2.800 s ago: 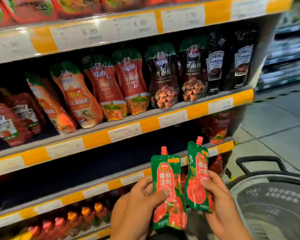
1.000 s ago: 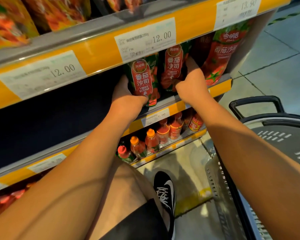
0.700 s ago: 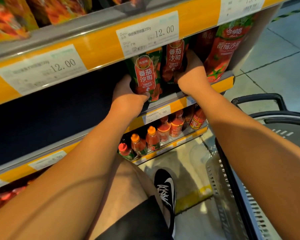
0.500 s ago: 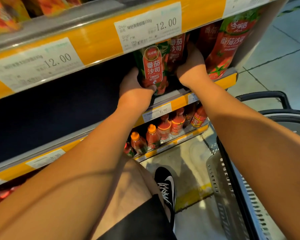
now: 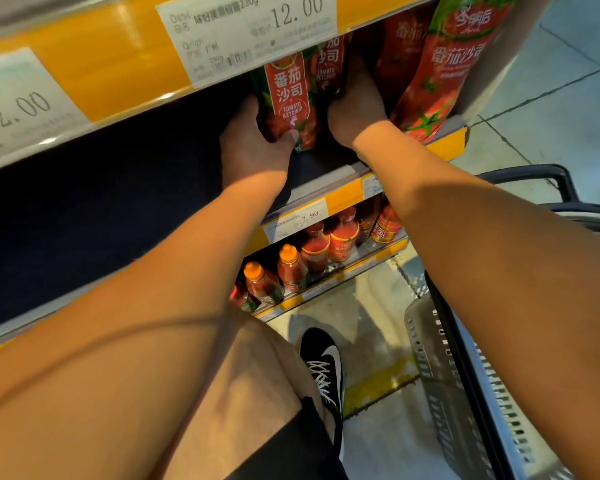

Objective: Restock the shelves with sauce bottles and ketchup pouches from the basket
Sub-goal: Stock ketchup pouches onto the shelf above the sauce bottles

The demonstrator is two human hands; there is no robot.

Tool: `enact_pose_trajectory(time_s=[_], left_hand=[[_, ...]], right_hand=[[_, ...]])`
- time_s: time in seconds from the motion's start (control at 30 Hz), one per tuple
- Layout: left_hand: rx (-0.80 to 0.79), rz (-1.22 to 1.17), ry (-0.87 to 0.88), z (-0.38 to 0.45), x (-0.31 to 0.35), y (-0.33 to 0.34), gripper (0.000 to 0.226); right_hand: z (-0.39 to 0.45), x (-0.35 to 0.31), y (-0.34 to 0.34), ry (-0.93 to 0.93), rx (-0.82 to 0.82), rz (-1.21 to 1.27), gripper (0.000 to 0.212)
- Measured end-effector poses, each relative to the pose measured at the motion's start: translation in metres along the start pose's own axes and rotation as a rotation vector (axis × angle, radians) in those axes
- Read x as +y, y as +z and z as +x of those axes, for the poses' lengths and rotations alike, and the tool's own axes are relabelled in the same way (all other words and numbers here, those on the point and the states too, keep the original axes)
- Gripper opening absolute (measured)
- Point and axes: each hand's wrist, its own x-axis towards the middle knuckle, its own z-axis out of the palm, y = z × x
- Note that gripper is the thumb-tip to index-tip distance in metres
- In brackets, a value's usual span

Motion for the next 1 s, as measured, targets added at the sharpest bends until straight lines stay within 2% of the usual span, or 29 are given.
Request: enact_pose_trajectory(time_s=[0.27,0.53,0.77,1.0], left_hand=[[0.011,-0.015,0.025,0.014,-0.005,0.006,0.055],[0.017,-0.036,0.034,0.025,-0.006,0.008,0.053],[0.021,-0.029,0.031,0.032,-0.008,0.013,0.058],[-0.103,-0.132,-0.015,0.028,-0.018,0.008,0.071]], right_hand=[[0.011,0.001,0.006,0.016,-0.025,-0.028,0.058],[0.012,0.003,0.013,-0.003,0.077,0.000,0.058],[0.013,0.006,0.016,-0.066,0.120,-0.072,0.057],[0.013,0.008,0.018,-0.065,0.120,-0.048,0.057]])
